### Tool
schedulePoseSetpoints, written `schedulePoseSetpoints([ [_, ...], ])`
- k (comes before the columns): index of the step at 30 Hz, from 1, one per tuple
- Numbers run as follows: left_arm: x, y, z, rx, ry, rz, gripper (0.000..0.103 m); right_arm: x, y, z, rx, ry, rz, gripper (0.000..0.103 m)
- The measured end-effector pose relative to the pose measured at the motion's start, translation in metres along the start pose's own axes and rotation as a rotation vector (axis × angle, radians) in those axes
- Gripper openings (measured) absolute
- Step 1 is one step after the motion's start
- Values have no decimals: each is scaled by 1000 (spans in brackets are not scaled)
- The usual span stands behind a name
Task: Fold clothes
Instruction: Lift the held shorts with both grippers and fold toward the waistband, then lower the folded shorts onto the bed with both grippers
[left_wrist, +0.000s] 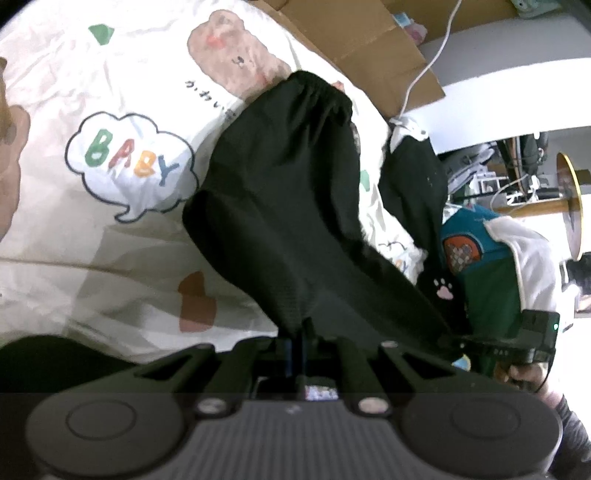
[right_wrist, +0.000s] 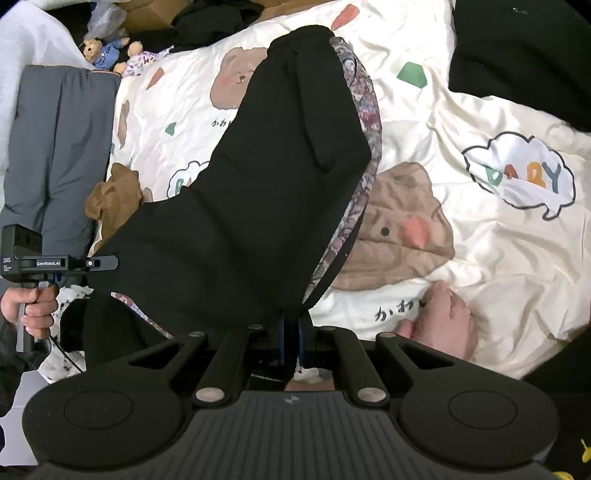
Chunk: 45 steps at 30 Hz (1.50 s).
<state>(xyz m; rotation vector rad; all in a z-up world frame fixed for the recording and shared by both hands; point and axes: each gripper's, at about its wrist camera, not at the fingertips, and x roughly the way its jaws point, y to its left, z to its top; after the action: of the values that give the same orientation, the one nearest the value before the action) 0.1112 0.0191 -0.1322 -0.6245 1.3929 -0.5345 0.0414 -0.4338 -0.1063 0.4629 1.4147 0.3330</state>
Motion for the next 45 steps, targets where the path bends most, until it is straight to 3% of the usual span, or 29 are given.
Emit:
schedulePoseSetpoints([
  [8, -8, 1, 24, -26, -54, -17, 5, -6, 9, 21, 1, -86, -23, 7],
  [21, -3, 3, 78, -77, -153, -45, 5, -14, 10, 82, -14, -184, -73, 7],
  [31, 17, 13, 119, -138, -178, -26, 5, 0, 12, 129, -22, -205, -86, 7],
  [45, 65, 31, 169, -196, -166, -14, 5, 47, -24, 178, 20, -178, -122, 7],
])
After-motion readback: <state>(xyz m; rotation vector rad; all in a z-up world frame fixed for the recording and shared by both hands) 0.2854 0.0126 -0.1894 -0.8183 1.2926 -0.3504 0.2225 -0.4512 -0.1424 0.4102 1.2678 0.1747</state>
